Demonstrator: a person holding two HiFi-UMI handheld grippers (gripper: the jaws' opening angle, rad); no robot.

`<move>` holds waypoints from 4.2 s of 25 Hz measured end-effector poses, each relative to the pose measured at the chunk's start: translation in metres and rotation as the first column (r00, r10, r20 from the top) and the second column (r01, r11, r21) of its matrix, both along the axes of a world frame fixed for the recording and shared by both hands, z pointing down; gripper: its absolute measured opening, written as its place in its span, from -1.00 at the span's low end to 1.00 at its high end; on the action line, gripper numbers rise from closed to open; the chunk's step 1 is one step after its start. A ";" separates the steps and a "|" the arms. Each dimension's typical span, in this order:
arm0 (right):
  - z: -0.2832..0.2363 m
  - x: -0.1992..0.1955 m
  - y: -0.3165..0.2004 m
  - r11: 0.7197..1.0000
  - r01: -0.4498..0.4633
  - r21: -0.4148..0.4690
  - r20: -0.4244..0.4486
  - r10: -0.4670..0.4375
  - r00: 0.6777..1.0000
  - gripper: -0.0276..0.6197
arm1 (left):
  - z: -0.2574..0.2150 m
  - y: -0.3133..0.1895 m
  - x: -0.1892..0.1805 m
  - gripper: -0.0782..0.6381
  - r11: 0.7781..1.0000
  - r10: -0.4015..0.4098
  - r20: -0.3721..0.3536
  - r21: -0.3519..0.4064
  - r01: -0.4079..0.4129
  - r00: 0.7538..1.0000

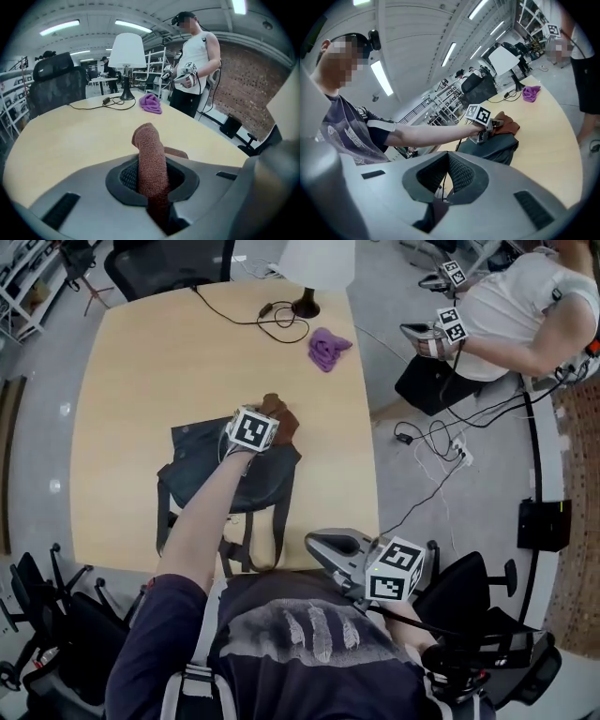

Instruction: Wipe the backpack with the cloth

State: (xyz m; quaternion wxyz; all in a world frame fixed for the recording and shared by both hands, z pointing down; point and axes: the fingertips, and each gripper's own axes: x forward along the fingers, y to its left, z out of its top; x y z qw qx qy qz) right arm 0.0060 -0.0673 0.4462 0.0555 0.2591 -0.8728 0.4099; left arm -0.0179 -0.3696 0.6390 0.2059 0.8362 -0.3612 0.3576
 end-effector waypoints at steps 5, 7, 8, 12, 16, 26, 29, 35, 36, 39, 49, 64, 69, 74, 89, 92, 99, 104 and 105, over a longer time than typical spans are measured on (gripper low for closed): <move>0.000 -0.019 -0.009 0.999 0.046 0.017 -0.009 -0.046 0.999 -0.91 | 0.021 0.002 -0.038 -0.62 0.992 0.112 0.210 0.028 -0.120 0.971; -0.004 -0.029 -0.010 0.997 0.071 0.030 -0.008 -0.071 0.997 -0.91 | 0.028 0.004 -0.059 -0.62 0.988 0.145 0.261 0.022 -0.156 0.954; -0.005 -0.032 -0.010 0.996 0.084 0.033 -0.007 -0.084 0.996 -0.91 | 0.029 0.005 -0.071 -0.62 0.989 0.137 0.266 0.018 -0.147 0.954; -0.010 -0.046 -0.012 0.991 0.126 0.038 -0.008 -0.126 0.992 -0.91 | 0.030 0.006 -0.128 -0.62 0.997 0.061 0.295 0.018 -0.069 0.954; -0.010 -0.053 -0.014 0.988 0.151 0.043 -0.013 -0.151 0.988 -0.91 | 0.026 0.010 -0.190 -0.62 0.998 -0.066 0.312 0.010 0.066 0.948; -0.011 -0.060 -0.012 0.986 0.159 0.045 0.002 -0.159 0.987 -0.91 | 0.000 0.044 -0.322 -0.62 0.933 -0.360 0.313 0.094 0.348 0.879; -0.009 -0.063 -0.012 0.986 0.160 0.039 0.007 -0.160 0.987 -0.91 | -0.019 0.064 -0.353 -0.62 0.903 -0.430 0.314 0.141 0.406 0.847; -0.011 -0.072 -0.011 0.977 0.204 0.056 0.011 -0.205 0.979 -0.91 | -0.013 0.097 -0.334 -0.62 0.917 -0.399 0.299 0.128 0.377 0.867; -0.012 -0.072 -0.010 0.975 0.212 0.062 0.012 -0.213 0.977 -0.91 | -0.010 0.101 -0.323 -0.62 0.923 -0.385 0.298 0.116 0.367 0.874; -0.013 -0.066 -0.006 0.979 0.193 0.065 0.022 -0.195 0.981 -0.91 | 0.000 0.100 -0.284 -0.62 0.944 -0.329 0.316 0.100 0.313 0.890; -0.009 -0.034 0.001 0.994 0.090 0.062 0.048 -0.093 0.994 -0.91 | 0.006 0.086 -0.209 -0.62 0.989 -0.134 0.374 -0.010 0.149 0.918; -0.011 0.020 0.013 0.998 -0.010 0.067 0.014 0.009 1.000 -0.91 | 0.000 0.057 -0.020 -0.62 0.982 0.185 0.386 -0.045 -0.182 0.904; -0.013 0.027 0.013 0.997 -0.029 0.069 0.022 0.027 0.999 -0.91 | -0.029 0.082 0.051 -0.62 0.961 0.258 0.056 -0.122 -0.250 0.964; -0.014 0.032 0.027 0.996 0.021 0.081 0.032 -0.024 0.999 -0.91 | -0.087 0.104 0.092 -0.62 0.975 0.016 -0.408 -0.198 -0.106 0.913; -0.010 -0.007 0.027 0.979 0.194 0.066 0.016 -0.195 0.981 -0.91 | -0.035 0.124 0.012 -0.62 0.988 -0.098 -0.097 -0.131 0.085 0.990; -0.009 -0.008 0.030 0.975 0.214 0.066 0.007 -0.215 0.977 -0.91 | -0.035 0.127 0.012 -0.62 0.996 -0.064 -0.063 -0.070 0.060 0.996; -0.005 -0.004 0.031 0.978 0.203 0.041 0.049 -0.205 0.978 -0.91 | -0.037 0.138 -0.016 -0.62 0.998 -0.062 0.023 0.023 0.062 0.998; -0.002 -0.017 0.032 0.963 0.266 0.038 0.047 -0.268 0.962 -0.91 | -0.035 0.149 -0.061 -0.62 0.992 -0.114 0.077 0.067 0.109 0.991; -0.002 -0.020 0.032 0.960 0.279 0.040 0.046 -0.280 0.959 -0.91 | -0.035 0.151 -0.072 -0.62 0.988 -0.138 0.059 0.071 0.134 0.989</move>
